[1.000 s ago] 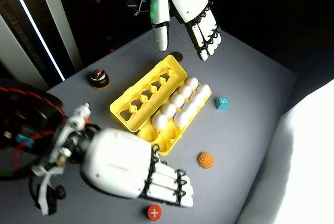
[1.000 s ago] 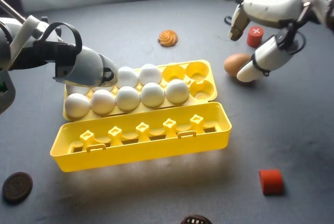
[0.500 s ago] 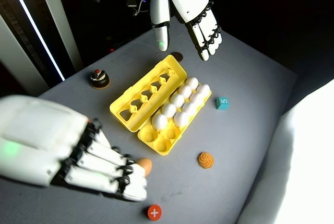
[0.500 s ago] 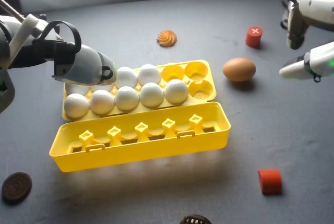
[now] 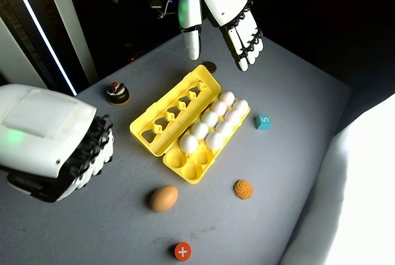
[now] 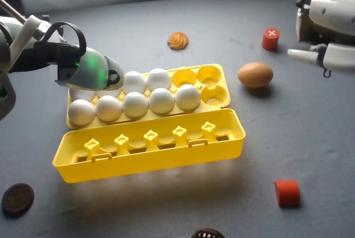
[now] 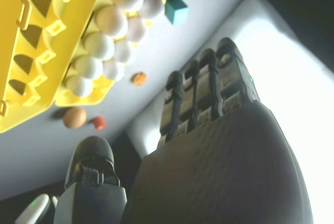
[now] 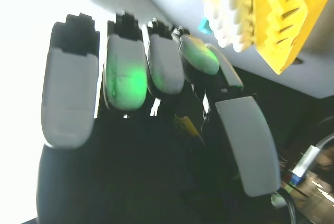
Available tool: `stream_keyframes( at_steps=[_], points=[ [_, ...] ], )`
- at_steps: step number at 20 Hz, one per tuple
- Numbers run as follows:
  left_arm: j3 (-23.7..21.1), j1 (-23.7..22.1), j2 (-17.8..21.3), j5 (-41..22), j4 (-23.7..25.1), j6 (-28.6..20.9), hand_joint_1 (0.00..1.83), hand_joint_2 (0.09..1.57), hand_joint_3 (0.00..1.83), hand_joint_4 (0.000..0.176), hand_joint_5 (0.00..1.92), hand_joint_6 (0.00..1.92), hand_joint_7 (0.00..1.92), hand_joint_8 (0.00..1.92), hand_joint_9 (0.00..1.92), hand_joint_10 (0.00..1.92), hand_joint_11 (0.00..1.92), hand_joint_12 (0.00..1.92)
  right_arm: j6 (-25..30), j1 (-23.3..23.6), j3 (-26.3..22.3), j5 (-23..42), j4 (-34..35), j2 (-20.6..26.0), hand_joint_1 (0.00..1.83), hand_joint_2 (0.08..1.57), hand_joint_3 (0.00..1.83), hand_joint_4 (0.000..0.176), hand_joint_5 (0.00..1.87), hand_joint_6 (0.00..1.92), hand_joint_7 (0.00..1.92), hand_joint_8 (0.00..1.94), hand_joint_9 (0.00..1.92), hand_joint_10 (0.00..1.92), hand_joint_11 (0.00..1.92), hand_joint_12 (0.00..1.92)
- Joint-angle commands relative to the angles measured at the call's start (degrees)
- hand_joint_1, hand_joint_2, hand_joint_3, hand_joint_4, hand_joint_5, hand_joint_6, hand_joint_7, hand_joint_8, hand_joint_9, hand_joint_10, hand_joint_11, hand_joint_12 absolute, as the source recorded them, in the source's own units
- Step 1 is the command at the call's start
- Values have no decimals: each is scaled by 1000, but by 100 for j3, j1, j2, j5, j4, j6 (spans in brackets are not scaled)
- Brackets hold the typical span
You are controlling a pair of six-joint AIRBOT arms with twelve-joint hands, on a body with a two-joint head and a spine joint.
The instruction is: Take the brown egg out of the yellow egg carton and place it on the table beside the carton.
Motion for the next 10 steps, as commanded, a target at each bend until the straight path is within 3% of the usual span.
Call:
stream_keyframes(
  at_steps=[1,5,8,10],
  points=[
    [-22,-38,16,-3,530,0,0,1187,2,0,116,9,61,4,26,4,18,12,589,8,63,649,-679,39,603,1546,0,0,1301,1921,1502,1941,1593,1921,1792,1921],
    [-22,-37,16,-3,529,0,0,1182,0,0,121,6,77,6,48,8,34,21,3352,-348,384,2073,-3859,58,647,1519,0,0,1193,1921,1456,1941,1558,1921,1774,1921],
    [-22,-37,16,-3,528,0,0,1182,0,0,120,3,84,7,53,9,44,27,4934,-310,674,2690,-5336,54,454,1484,0,0,1129,1921,1292,1941,1411,1921,1700,1921],
    [-22,-37,16,-3,528,0,0,1193,4,0,113,1,72,2,45,2,39,27,5272,-292,794,3148,-5805,36,402,1465,0,0,1065,1921,1196,1941,1322,1921,1633,1921]
  ],
)
